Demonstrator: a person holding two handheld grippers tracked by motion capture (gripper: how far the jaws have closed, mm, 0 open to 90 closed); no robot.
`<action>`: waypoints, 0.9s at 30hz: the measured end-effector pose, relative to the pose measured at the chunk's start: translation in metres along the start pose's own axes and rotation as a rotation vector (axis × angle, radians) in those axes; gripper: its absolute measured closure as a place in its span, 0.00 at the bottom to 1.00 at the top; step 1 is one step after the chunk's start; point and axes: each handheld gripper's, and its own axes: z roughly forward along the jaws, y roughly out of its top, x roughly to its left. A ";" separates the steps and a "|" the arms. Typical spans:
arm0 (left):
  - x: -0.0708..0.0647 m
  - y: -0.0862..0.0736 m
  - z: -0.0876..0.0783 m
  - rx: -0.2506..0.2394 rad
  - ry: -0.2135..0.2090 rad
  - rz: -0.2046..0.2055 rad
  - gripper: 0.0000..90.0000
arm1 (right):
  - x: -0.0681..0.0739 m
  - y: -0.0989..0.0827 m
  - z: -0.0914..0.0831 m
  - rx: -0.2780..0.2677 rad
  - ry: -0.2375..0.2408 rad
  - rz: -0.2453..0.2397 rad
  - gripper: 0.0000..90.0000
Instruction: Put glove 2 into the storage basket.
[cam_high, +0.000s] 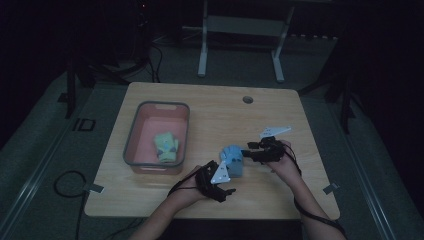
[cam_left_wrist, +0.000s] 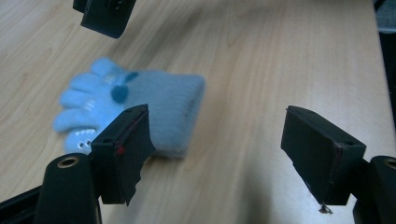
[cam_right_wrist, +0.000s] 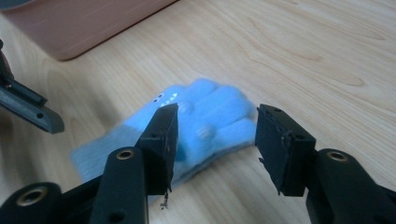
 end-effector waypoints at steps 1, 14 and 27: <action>0.001 0.002 0.001 0.000 0.007 0.011 0.28 | -0.001 0.001 0.001 -0.007 0.000 0.004 0.55; 0.010 0.010 0.028 0.044 0.058 0.137 0.45 | -0.017 0.003 0.031 0.011 -0.004 0.088 0.45; 0.014 0.006 0.046 0.141 0.088 0.162 0.60 | -0.020 -0.004 0.056 0.078 0.008 0.124 0.38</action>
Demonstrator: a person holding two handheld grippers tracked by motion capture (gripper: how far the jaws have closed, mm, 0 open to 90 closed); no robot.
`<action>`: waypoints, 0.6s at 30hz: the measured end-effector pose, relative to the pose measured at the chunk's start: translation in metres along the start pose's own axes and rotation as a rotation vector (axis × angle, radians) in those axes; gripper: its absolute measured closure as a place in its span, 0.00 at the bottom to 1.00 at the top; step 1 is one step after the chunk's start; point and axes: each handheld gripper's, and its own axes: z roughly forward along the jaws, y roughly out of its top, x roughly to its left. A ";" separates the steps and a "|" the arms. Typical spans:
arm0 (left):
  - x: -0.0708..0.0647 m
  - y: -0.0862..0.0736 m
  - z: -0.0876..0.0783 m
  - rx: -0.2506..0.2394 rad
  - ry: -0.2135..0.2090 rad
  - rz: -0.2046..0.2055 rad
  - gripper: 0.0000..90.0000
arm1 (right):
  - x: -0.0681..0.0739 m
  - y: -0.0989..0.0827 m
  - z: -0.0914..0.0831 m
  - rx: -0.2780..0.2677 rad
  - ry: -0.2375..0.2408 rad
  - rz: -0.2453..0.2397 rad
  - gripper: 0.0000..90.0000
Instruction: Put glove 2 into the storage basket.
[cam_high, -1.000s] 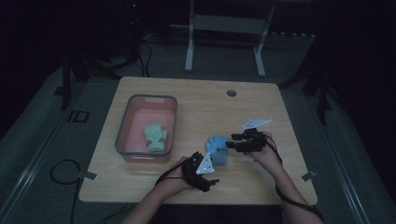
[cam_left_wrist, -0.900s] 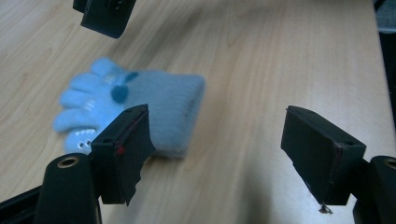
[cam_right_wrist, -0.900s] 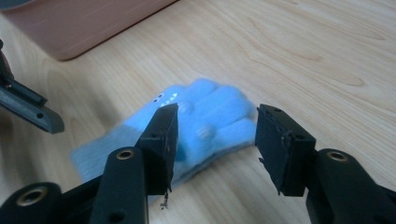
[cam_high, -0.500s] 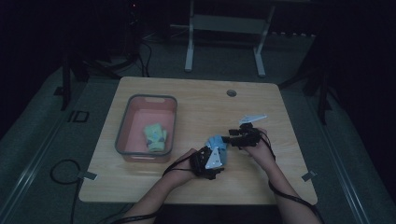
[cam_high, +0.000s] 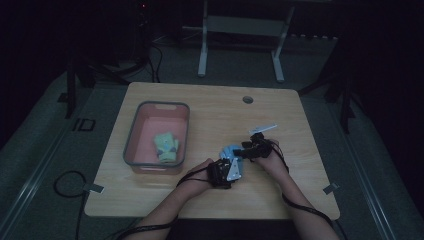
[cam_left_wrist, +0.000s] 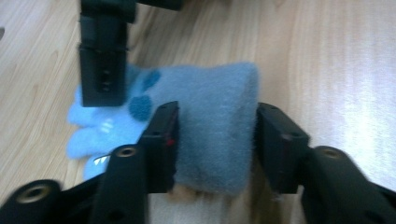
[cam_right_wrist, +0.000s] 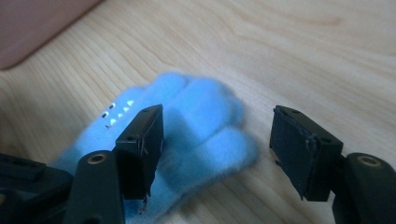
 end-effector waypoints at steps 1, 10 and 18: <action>0.001 0.000 0.001 0.000 0.000 -0.006 0.63 | 0.000 0.000 0.001 -0.002 0.005 0.001 0.37; 0.007 0.001 0.001 0.012 -0.026 -0.024 0.78 | 0.014 0.001 0.006 0.024 0.028 -0.067 0.38; 0.010 0.001 0.000 0.024 -0.042 -0.032 0.81 | 0.016 0.004 0.010 0.059 0.116 -0.009 0.76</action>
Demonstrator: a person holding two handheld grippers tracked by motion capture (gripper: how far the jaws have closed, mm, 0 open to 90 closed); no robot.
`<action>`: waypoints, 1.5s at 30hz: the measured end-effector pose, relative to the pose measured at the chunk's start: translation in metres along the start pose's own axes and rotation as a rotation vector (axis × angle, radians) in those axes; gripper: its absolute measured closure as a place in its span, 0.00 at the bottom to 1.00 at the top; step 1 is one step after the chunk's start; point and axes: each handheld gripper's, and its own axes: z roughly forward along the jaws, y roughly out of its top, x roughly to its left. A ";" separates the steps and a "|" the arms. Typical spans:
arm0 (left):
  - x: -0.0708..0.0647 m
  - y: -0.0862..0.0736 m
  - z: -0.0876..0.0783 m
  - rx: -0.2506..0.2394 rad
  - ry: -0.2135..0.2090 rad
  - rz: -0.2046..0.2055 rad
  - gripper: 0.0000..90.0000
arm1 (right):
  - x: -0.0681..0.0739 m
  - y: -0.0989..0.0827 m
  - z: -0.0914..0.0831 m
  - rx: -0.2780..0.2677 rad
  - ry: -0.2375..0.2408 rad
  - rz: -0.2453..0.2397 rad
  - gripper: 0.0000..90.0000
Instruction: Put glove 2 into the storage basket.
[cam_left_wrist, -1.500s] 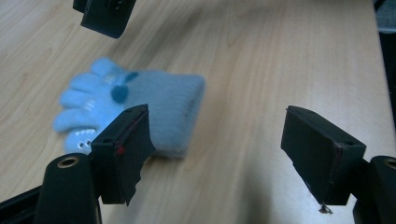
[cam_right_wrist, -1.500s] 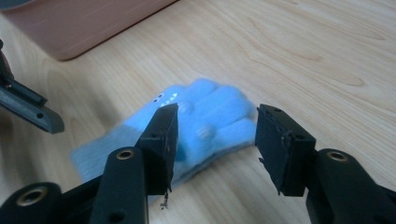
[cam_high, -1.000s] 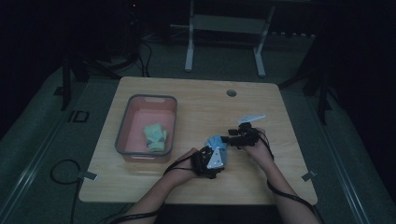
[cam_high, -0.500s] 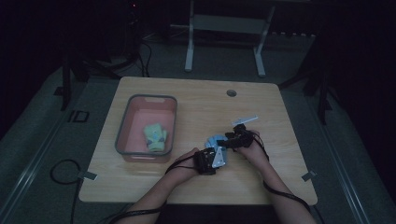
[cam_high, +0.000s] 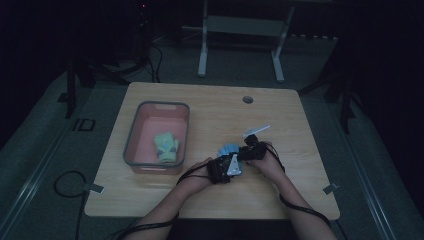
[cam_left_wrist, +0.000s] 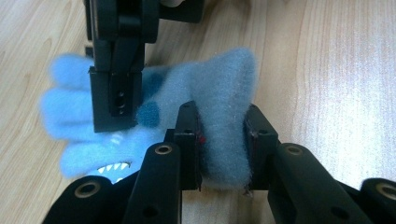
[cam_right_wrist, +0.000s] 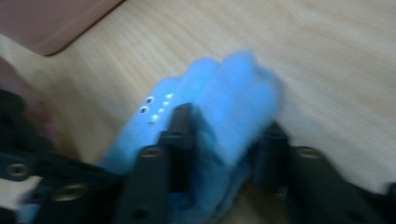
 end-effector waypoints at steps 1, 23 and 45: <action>0.000 0.000 0.000 0.001 -0.002 -0.002 0.81 | 0.001 0.000 0.001 0.001 0.001 0.006 0.79; 0.010 0.019 -0.038 0.028 -0.012 0.014 0.84 | 0.020 0.019 -0.026 -0.064 0.027 -0.019 0.85; 0.032 0.032 -0.093 0.059 0.041 0.042 0.84 | 0.050 0.066 -0.046 -0.130 0.033 -0.083 0.86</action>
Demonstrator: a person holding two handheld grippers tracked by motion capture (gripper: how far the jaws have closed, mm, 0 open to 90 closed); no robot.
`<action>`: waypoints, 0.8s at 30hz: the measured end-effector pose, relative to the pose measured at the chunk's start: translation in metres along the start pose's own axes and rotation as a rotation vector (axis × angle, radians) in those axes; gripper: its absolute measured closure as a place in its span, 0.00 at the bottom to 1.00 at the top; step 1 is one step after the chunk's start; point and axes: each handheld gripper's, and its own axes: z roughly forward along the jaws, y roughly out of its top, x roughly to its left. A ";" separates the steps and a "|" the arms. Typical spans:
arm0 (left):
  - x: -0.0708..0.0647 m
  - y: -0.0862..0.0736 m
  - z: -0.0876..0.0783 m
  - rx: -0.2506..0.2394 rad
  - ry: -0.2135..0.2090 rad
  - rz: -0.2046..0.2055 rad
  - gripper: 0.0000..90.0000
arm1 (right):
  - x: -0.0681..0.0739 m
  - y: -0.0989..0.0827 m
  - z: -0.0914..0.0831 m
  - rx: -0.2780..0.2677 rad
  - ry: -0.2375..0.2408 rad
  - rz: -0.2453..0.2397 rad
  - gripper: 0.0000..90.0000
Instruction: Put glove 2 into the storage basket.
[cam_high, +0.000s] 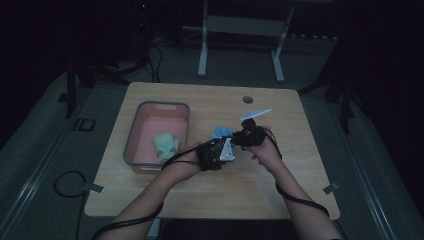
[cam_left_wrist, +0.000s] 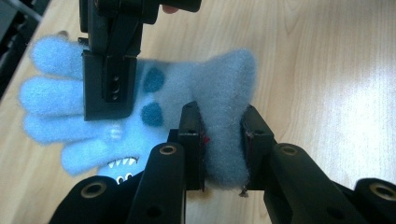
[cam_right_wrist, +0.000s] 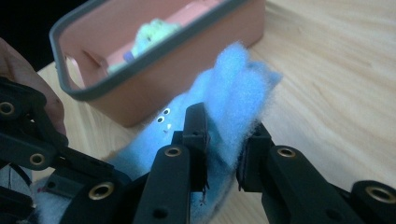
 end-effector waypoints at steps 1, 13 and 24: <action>0.001 0.000 -0.003 -0.001 0.004 -0.001 0.84 | 0.001 0.002 0.000 0.001 0.000 -0.003 0.86; 0.013 -0.012 -0.029 0.014 0.043 -0.006 0.84 | 0.015 0.034 0.010 -0.004 0.024 -0.036 0.86; 0.022 -0.032 -0.048 0.035 0.067 -0.029 0.84 | 0.032 0.057 0.031 0.000 0.038 -0.086 0.86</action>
